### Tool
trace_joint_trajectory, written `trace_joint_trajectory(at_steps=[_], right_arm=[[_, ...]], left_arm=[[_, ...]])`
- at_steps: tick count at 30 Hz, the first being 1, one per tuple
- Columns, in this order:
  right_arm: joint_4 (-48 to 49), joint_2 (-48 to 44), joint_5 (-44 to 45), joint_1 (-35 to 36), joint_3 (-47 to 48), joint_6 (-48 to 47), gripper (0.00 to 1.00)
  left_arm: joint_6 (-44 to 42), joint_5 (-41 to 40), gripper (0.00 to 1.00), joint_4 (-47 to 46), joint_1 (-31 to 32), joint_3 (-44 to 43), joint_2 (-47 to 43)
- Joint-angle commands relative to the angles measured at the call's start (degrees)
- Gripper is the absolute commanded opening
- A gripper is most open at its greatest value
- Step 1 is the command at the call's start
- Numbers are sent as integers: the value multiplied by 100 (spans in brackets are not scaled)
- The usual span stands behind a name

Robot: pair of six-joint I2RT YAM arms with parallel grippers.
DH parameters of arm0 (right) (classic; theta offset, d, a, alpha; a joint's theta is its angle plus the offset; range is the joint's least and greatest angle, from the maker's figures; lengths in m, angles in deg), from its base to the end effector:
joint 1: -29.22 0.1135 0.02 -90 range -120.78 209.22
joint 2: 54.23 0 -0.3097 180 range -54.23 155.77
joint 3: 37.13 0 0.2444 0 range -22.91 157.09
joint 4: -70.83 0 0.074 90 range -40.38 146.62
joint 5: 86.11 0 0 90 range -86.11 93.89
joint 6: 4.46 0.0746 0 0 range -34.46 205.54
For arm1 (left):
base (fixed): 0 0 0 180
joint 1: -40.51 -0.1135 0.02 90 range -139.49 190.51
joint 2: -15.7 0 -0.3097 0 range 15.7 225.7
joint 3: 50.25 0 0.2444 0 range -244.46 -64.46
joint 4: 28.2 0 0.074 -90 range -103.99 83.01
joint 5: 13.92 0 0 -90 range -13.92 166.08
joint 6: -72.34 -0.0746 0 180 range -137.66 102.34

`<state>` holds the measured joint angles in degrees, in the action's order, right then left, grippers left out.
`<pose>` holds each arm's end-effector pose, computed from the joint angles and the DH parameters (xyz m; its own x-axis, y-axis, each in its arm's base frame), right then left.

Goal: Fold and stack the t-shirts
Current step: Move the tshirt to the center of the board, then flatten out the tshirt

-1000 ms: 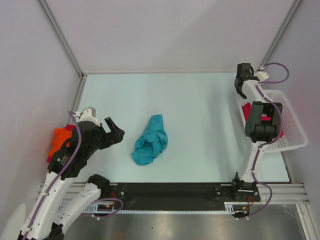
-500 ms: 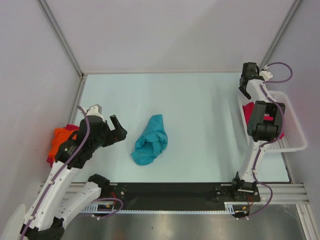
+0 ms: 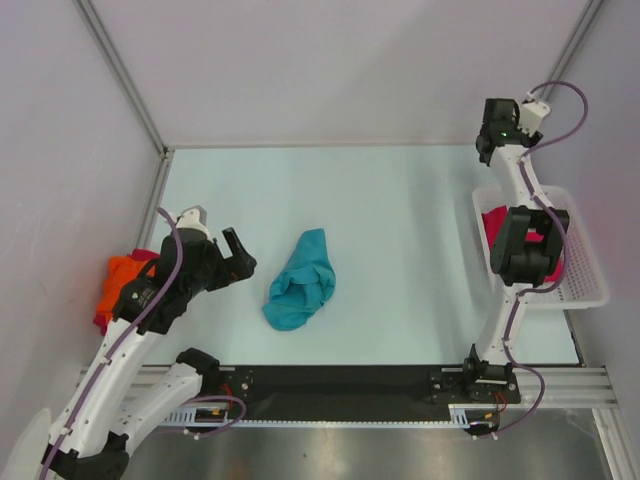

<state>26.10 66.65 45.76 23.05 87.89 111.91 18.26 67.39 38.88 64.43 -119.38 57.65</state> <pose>0.5127 -0.1055 0.3127 -0.3202 0.3673 -0.8733 0.8105 0.5834 -0.0518 0.1147 -0.0385 0.3374 -0.6478 -0.3471 -0.6781 -0.1052 0.9224 -0.3716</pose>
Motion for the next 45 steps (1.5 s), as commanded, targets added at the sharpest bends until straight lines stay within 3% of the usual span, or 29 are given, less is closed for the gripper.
trace_joint_trajectory(at_steps=[1, 9, 12, 17, 22, 27, 33, 36, 37, 38, 45], right_arm=[[293, -811, 472, 599, 328, -519, 59], [-322, -1655, -933, 2284, -831, 131, 62], [-166, -1989, -1907, 2926, -1796, 307, 60], [-59, -2252, -3227, 3727, -3088, 877, 60], [-6, -2595, -3211, 4729, -3697, 1019, 61], [-269, -3113, -3018, 5064, -3978, 1107, 61], [-419, -3659, -2939, 5293, -4102, 1168, 61], [-481, -3817, -2930, 5433, -4146, 1230, 60], [-507, -3870, -2921, 5477, -4155, 1256, 61], [-516, -3879, -2921, 5521, -4181, 1283, 61], [-604, -3976, -2894, 5873, -4409, 1450, 60]], left_arm=[[-68, 104, 99, -276, -63, -107, -12], [-76, 543, 99, -759, -142, -142, 506], [-68, 816, 100, -865, -221, -186, 1031], [335, 2262, 99, -1680, -406, 340, 1789], [1030, 3004, 99, -3016, -450, 1333, 2317], [1066, 2943, 98, -3221, -450, 1633, 2353], [1127, 2996, 81, -3475, -450, 2001, 2150], [1206, 3101, 58, -3712, -450, 2238, 2124], [1215, 3136, 19, -3782, -450, 2283, 2106], [1233, 3145, 0, -3827, -450, 2318, 2115], [944, 2672, 0, -3363, -441, 1768, 1957]])
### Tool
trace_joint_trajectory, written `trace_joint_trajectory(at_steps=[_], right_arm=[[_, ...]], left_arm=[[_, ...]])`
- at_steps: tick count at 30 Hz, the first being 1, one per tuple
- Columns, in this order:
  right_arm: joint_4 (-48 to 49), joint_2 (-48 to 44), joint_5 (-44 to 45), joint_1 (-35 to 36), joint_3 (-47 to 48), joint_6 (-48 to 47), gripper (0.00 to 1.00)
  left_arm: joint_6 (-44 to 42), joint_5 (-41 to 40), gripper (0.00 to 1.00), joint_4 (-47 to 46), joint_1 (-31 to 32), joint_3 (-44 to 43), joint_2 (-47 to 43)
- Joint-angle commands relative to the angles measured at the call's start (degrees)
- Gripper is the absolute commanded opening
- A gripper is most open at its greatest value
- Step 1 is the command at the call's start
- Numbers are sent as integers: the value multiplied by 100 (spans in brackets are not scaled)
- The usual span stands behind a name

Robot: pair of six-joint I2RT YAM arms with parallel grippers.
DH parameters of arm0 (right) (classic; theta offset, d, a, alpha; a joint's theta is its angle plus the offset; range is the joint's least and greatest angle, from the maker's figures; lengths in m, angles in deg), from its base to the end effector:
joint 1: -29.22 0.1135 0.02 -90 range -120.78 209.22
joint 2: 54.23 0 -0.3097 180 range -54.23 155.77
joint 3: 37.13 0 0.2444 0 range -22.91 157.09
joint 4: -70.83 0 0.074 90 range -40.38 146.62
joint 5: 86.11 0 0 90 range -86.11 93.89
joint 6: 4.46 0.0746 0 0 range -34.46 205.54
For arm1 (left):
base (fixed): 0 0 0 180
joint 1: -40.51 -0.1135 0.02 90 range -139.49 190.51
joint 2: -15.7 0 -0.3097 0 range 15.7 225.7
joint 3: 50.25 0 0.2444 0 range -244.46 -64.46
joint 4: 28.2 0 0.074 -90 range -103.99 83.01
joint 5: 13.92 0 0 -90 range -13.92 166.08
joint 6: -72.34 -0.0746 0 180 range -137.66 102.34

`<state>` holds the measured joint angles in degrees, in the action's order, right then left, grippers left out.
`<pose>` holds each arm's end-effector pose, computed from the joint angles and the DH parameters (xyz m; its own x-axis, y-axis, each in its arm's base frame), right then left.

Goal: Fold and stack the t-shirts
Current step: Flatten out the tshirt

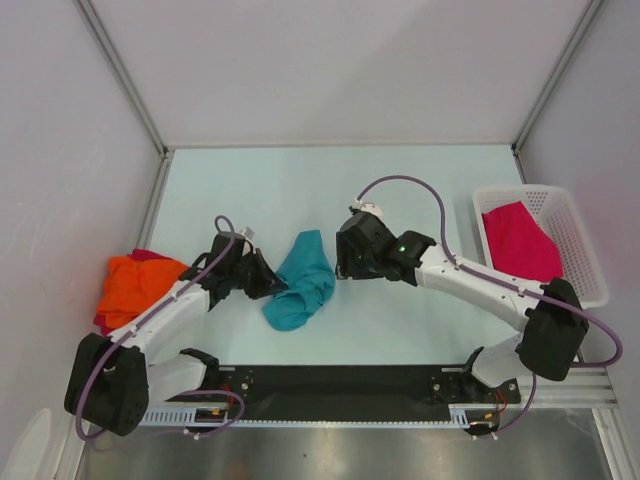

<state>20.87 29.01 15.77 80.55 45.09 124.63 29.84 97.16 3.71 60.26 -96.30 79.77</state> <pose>0.2122 0.2406 0.3025 -0.8075 -0.0215 -0.5895 -0.2241 0.9356 0.2728 0.1880 -0.0960 0.2065 -0.8797 -0.4151 -0.2320 -0.1708 0.7311 -0.6606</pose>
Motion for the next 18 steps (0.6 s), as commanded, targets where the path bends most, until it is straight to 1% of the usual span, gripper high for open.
trace_joint_trajectory(at_steps=[1, 2, 3, 5, 6, 7, 8, 11, 14, 18], right_arm=[[-38, -221, 61, 166, -182, 187, 61], [15, -221, 25, 167, -235, 195, 61], [93, -195, -1, 184, -305, 230, 60], [173, -142, -89, 193, -323, 274, 60], [217, -81, -115, 210, -323, 318, 60], [252, -63, -168, 237, -323, 345, 60], [357, -28, -203, 298, -323, 353, 60], [559, 139, -274, 474, -279, 424, 60], [691, 368, -327, 588, -192, 468, 60], [797, 631, -414, 632, -42, 441, 59]], left_arm=[[-294, -454, 0, 260, -24, -726, -281], [-382, -665, 0, 409, -24, -936, -255], [-583, -754, 0, 697, -24, -1452, -203], [-838, -825, 0, 989, -24, -2043, 34], [-1109, -712, 0, 1312, -32, -2690, 148], [-1199, -658, 0, 1498, -32, -3027, 341], [-1278, -614, 0, 1735, -32, -3596, 421], [-1367, -517, 0, 1939, -32, -4302, 544], [-1341, -456, 0, 2027, -41, -4568, 641], [-1340, -245, 0, 2010, -41, -4647, 729]])
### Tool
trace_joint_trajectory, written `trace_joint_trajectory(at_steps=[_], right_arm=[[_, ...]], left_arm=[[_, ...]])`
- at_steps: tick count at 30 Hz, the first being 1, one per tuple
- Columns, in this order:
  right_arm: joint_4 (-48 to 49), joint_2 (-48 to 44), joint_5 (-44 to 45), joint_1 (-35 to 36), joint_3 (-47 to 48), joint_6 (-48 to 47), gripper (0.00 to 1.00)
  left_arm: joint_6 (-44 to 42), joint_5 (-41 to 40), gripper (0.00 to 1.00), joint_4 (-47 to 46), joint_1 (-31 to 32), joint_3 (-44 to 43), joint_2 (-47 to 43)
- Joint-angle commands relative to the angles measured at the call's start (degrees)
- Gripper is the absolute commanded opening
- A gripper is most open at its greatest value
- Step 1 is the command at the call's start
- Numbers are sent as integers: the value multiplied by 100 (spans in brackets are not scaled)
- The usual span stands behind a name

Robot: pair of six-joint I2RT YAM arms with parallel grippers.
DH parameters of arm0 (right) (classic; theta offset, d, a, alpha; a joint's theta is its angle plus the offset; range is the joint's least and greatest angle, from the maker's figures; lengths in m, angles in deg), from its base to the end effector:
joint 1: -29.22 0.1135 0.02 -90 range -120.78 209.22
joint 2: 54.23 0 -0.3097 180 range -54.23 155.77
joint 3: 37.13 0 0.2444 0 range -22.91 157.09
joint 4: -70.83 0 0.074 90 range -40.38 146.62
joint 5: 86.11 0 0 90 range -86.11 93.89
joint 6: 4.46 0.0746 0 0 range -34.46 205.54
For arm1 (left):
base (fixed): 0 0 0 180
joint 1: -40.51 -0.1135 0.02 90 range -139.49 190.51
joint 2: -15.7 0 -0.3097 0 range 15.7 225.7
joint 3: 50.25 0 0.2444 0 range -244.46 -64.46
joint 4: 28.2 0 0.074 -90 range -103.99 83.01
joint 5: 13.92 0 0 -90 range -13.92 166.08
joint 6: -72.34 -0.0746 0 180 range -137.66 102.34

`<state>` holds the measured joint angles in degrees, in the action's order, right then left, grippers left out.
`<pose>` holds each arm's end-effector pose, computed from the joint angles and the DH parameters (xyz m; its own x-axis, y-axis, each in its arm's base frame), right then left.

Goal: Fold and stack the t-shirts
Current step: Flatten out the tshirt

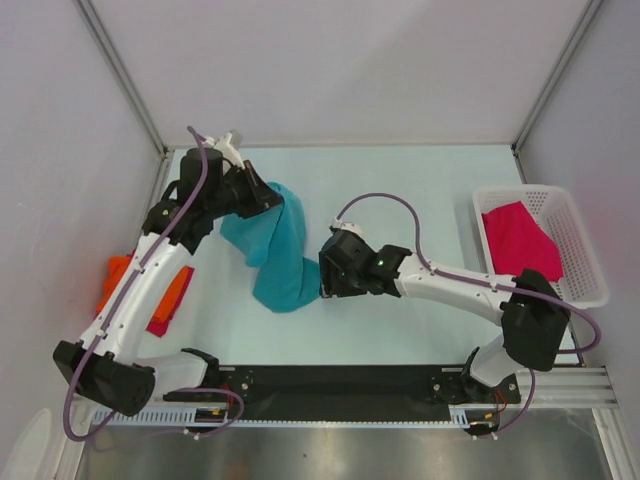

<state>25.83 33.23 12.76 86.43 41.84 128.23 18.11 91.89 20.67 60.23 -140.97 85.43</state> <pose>0.1916 0.2761 0.2681 -0.8494 -0.0816 -0.5213 -0.2789 0.9081 0.3123 0.2471 -0.1102 0.4234 -0.6795 -0.3539 -0.6427 0.1900 0.7612 -0.6201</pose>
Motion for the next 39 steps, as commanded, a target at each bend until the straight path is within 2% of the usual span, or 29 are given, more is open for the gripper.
trace_joint_trajectory(at_steps=[1, 6, 10, 12, 15, 22, 26, 39], right_arm=[[310, 288, -130, 53, 318, 81, 59], [363, 316, -60, 80, 380, 98, 59], [293, 237, 141, 71, 363, 90, 58], [214, 184, 247, 62, 345, 81, 59], [178, 157, 291, 27, 284, 63, 59], [248, 350, 265, -8, 205, 63, 58], [362, 534, 204, -17, 248, 55, 58], [292, 755, 274, 45, 371, 63, 57]], left_arm=[[-184, 439, 0, 305, -22, -206, 268], [-141, 993, 0, 16, 110, -478, 672], [-228, 1353, 0, -55, 557, -961, 1173], [-211, 1223, 0, -178, 611, -1103, 1070], [-167, 566, 0, -205, 542, -1164, 745], [-193, -710, 0, 937, -433, -1648, -55], [-298, -641, 0, 1183, -707, -1639, -329], [-343, -237, 0, 1070, -707, -1068, -452]])
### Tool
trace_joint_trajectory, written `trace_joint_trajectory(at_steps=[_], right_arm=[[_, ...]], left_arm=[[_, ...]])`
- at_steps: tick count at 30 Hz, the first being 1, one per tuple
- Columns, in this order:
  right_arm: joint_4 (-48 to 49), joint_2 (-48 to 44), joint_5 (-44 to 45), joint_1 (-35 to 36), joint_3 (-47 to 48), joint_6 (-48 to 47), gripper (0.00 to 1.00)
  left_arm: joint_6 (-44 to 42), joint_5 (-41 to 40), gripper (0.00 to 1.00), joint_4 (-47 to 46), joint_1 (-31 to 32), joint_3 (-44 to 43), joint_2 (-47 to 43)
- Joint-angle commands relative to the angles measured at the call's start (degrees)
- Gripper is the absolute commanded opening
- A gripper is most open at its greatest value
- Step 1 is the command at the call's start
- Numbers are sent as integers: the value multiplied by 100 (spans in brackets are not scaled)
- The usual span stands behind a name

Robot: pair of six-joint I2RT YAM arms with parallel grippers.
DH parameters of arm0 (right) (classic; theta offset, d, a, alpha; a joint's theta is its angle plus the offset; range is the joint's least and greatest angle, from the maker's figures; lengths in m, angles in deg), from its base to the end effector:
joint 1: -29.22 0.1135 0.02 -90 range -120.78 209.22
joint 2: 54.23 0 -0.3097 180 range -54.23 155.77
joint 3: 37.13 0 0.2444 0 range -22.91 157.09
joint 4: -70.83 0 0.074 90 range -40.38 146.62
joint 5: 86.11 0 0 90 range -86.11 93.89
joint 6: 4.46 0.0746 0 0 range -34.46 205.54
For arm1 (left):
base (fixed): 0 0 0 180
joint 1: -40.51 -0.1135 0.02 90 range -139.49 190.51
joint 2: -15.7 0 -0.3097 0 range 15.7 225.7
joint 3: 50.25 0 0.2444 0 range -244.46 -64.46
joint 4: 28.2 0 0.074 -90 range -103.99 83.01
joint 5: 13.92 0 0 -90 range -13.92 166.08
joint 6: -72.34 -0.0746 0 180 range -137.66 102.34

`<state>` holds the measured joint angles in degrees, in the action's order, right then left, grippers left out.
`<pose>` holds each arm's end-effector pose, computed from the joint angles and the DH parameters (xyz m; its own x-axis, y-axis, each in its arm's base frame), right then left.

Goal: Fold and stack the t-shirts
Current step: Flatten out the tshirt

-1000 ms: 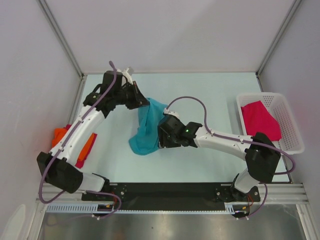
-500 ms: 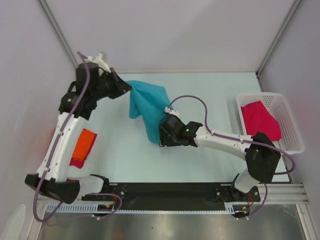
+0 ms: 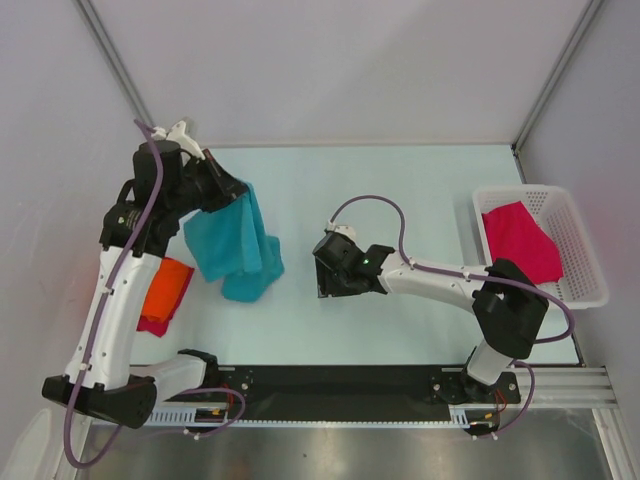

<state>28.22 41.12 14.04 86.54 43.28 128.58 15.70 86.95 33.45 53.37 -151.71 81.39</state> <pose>0.2077 0.2994 0.2344 -0.8636 -0.1021 -0.4937 -0.2573 0.9314 0.2575 0.2146 -0.0634 0.4743 -0.5666 -0.4246 -0.7062 0.0867 0.8216 -0.5635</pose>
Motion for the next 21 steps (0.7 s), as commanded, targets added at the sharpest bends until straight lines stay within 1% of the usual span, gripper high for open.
trace_joint_trajectory(at_steps=[1, 5, 7, 10, 11, 12, 13, 14, 15, 16, 17, 20, 21], right_arm=[[45, -43, 154, 42, 236, 28, 57], [19, -60, 189, 34, 254, 37, 57], [-16, -60, 198, 42, 262, 28, 57], [-51, -69, 206, 42, 271, 37, 57], [-51, -78, 215, 42, 271, 37, 57], [-60, -78, 215, 51, 271, 37, 57], [-60, -87, 224, 60, 271, 37, 57], [-69, -87, 233, 60, 271, 46, 57], [-60, -87, 241, 69, 271, 46, 57], [-86, -96, 250, 69, 271, 46, 57], [-95, -96, 276, 78, 263, 46, 57], [-122, -96, 294, 86, 245, 55, 57], [-122, -96, 294, 78, 254, 55, 57]], left_arm=[[-93, 310, 0, -244, -29, 14, -22], [-85, 591, 0, -341, -29, 41, 102], [-85, 784, 0, -541, -29, 84, 76], [-93, 689, 0, -587, -65, 128, 49], [-93, 636, 7, -578, -91, 189, 101], [-102, 627, 17, -561, -178, 242, 145], [-93, 687, 30, -552, -222, 312, 181], [-93, 705, 59, -560, -258, 461, 233], [-93, 697, 69, -552, -301, 549, 242], [-58, 671, 75, -578, -302, 620, 251], [-49, 662, 86, -613, -311, 786, 216], [-49, 574, 99, -719, -337, 1059, 146], [-58, 565, 100, -736, -346, 1121, 146]])
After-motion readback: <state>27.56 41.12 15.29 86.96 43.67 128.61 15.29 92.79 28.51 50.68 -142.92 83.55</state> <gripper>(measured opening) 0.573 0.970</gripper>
